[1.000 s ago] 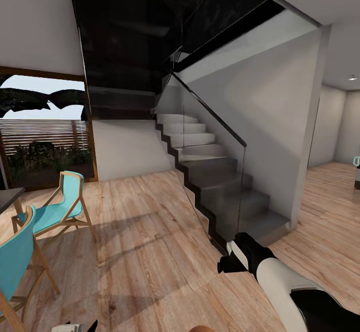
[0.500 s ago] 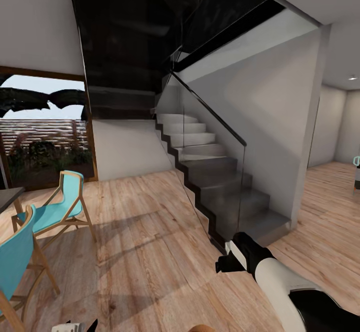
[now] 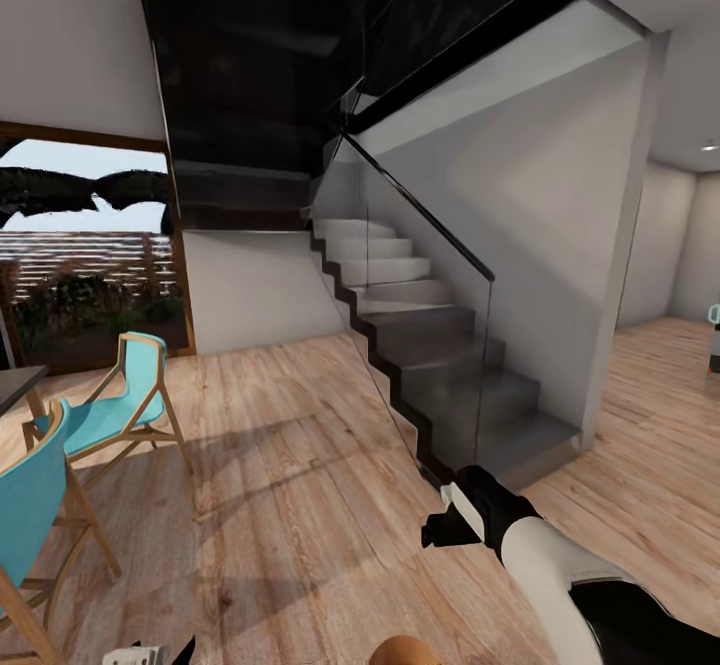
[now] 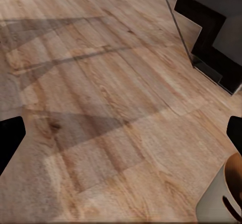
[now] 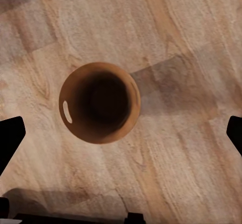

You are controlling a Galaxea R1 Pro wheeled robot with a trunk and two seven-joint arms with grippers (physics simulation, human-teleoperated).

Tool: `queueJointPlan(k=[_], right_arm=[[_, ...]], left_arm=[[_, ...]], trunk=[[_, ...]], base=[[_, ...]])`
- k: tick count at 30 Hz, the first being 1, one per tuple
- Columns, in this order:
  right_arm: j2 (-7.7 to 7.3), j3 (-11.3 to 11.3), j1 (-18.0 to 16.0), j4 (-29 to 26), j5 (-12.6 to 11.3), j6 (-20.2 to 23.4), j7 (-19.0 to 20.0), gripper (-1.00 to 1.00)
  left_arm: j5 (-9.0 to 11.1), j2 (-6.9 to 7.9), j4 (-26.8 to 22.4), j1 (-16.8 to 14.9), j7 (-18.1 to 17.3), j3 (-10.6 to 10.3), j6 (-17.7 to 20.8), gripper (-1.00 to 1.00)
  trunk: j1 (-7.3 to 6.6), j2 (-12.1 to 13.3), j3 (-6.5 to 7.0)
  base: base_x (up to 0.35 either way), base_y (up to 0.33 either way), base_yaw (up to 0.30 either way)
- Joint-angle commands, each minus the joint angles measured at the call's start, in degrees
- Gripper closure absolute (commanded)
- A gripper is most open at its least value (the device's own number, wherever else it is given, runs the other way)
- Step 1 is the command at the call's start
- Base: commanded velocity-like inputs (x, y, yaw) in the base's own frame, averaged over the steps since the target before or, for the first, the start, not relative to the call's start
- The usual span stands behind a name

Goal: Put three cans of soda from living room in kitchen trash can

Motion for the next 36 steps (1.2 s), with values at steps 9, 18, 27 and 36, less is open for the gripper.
queueJointPlan(k=[9, 18, 27, 36], right_arm=[[0.07, 0.1, 0.0, 0.0, 0.0, 0.0, 0.1, -1.0], [0.14, 2.6, 0.0, 0.1, 0.0, 0.0, 0.0, -1.0], [0.43, 3.7, 0.0, 0.2, -0.1, 0.0, 0.0, -1.0], [0.51, 3.8, 0.0, 0.2, -0.1, -0.1, -0.1, -1.0]], left_arm=[[-0.1, 0.0, -0.2, 0.0, 0.0, 0.0, 0.0, -1.0], [-0.1, 0.0, -0.1, 0.0, 0.0, 0.0, 0.0, -1.0], [-0.1, 0.0, 0.0, 0.0, 0.0, 0.0, 0.0, -1.0], [-0.1, 0.0, 0.3, 0.0, 0.0, 0.0, 0.0, -1.0]], trunk=[[1.98, -3.6, -2.43], [3.96, -7.2, -4.86], [5.94, -10.8, -7.29], [7.91, -14.5, -9.71]], base=[[0.0, 0.0, 0.0], [0.0, 0.0, 0.0], [0.0, 0.0, 0.0], [0.0, 0.0, 0.0]])
